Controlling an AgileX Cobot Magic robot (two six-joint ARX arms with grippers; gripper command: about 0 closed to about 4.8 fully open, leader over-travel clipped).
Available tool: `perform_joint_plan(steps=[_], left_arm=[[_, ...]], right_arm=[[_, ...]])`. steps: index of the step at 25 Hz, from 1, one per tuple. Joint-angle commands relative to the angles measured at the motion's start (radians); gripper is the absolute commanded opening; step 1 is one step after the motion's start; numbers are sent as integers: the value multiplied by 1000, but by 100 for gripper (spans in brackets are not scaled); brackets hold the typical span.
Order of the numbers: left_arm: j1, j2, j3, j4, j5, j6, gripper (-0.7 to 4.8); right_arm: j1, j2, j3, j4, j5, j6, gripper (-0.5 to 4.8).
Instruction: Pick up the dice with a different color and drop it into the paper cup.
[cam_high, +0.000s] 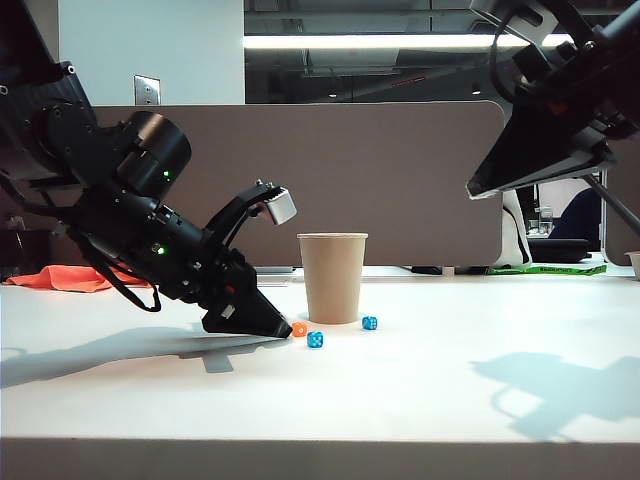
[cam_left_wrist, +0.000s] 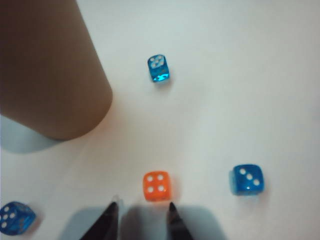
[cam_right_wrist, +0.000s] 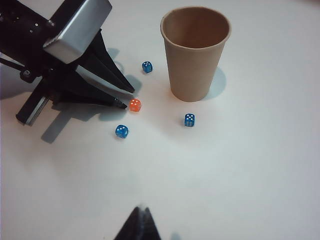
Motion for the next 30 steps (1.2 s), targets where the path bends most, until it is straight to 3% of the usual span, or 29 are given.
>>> perform_joint_plan(steps=[1, 25, 30], left_arm=[[-3, -2, 3, 6, 11, 0, 125], [-24, 23, 13, 43, 30, -18, 120], [-24, 23, 13, 55, 29, -34, 78]], right_arm=[[0, -3, 6, 8, -4, 2, -1], [0, -3, 6, 8, -3, 2, -1], [0, -3, 6, 8, -3, 2, -1]])
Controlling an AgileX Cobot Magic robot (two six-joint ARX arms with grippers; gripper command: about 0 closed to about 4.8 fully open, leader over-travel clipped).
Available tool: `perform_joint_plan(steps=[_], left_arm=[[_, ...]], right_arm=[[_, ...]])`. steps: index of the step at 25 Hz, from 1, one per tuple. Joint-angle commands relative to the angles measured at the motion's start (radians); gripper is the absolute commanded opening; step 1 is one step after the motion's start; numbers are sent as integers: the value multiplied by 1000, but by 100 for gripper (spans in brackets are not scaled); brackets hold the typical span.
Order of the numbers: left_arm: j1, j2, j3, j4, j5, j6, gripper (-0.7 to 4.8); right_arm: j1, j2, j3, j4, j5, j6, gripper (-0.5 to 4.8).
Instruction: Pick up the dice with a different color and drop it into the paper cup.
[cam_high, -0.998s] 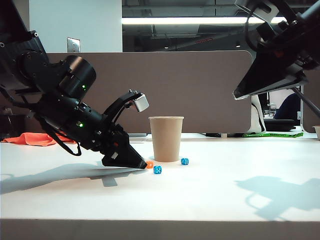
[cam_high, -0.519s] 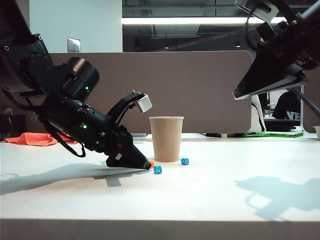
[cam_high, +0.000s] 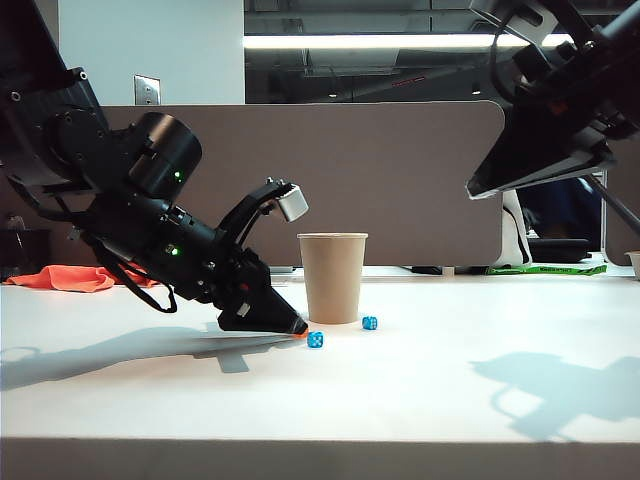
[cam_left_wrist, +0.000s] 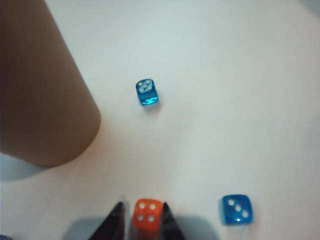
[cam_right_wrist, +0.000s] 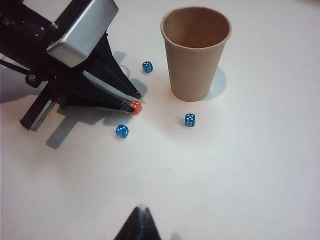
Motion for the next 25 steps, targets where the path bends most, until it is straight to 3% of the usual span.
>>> perform_joint_plan(steps=[1, 13, 17, 24, 25], left_arm=[[-2, 0, 1, 11, 6, -7, 78], [-2, 0, 1, 8, 4, -26, 46], [-2, 0, 1, 8, 4, -26, -6], [-2, 0, 1, 15, 5, -28, -6], [-2, -1, 1, 32, 5, -58, -6]], right_arm=[[0, -3, 6, 8, -3, 2, -1], [0, -3, 6, 2, -3, 2, -1], [0, -3, 6, 2, -3, 2, -1], [0, -3, 6, 2, -3, 2, -1], [0, -3, 6, 2, -3, 2, -1]])
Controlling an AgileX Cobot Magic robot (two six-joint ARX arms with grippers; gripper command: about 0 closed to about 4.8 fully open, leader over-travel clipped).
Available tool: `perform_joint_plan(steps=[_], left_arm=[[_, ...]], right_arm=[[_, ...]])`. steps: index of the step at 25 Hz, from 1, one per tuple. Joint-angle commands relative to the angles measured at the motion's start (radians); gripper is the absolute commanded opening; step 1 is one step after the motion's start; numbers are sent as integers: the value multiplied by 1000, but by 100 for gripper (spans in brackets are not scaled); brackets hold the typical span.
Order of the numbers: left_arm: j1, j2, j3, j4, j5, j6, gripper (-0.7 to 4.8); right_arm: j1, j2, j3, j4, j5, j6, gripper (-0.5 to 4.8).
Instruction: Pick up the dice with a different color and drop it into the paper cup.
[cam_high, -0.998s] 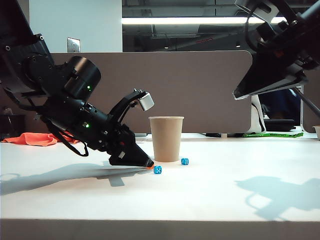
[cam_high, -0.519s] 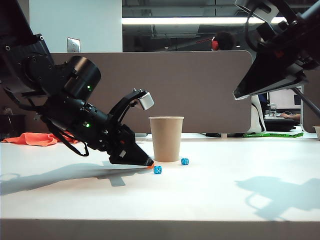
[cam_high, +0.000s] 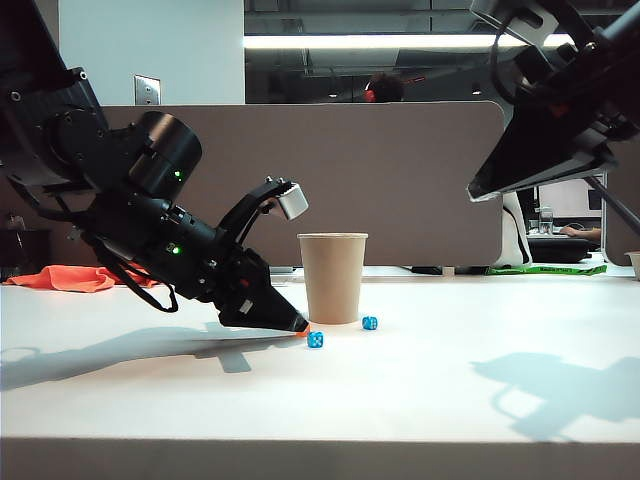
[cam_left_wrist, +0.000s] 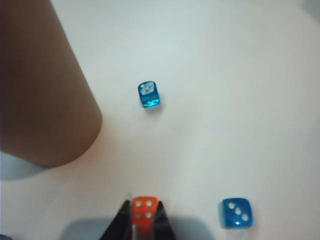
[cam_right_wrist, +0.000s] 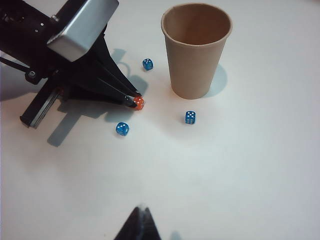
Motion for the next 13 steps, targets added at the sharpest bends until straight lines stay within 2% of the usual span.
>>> perform_joint_plan(steps=[1, 7, 13], left_arm=[[-2, -2, 1, 57, 6, -67, -6], [-1, -13, 6, 225, 5, -192, -6], [0, -44, 43, 253, 3, -206, -6]], right_arm=[[0, -3, 6, 9, -3, 2, -1], [0, -3, 6, 9, -3, 2, -1], [0, -3, 6, 9, -3, 2, -1]])
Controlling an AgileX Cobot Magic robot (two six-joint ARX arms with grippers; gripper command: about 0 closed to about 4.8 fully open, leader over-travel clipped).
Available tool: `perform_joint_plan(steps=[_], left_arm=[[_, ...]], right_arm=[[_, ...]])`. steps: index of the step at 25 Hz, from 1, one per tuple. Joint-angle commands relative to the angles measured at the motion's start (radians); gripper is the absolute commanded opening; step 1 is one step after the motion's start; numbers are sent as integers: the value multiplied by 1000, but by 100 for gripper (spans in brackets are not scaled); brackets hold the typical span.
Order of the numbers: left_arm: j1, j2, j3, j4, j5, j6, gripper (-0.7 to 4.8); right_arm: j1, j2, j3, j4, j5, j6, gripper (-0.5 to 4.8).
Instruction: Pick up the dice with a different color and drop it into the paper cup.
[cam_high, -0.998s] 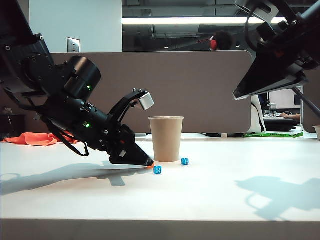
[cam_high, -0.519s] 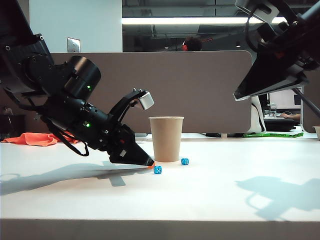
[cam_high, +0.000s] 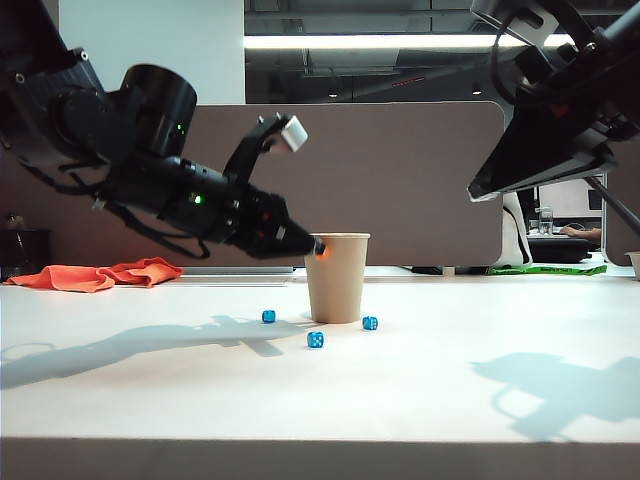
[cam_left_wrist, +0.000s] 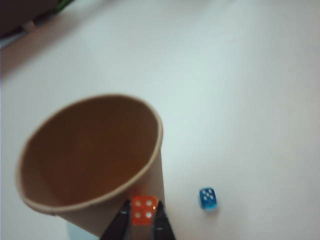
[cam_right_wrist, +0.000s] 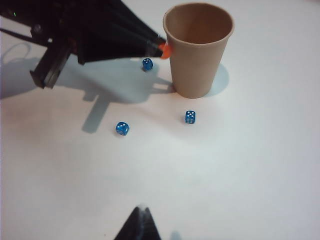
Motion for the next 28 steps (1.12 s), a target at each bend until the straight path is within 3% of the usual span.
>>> perform_joint_plan(steps=[1, 21, 22, 24, 28], left_arm=[[0, -23, 19, 19, 3, -6, -6], [-1, -8, 148, -6, -42, -47, -3], [-1, -8, 148, -8, -41, -47, 5], [-1, -8, 148, -11, -42, -47, 92], [-1, -8, 148, -11, -41, -48, 121]], right_arm=[[0, -3, 6, 9, -3, 2, -1], [0, -3, 6, -6, -4, 2, -1], [0, -3, 6, -9, -4, 2, -1], [0, -3, 6, -18, -4, 2, -1], [0, -3, 6, -21, -6, 2, -1]])
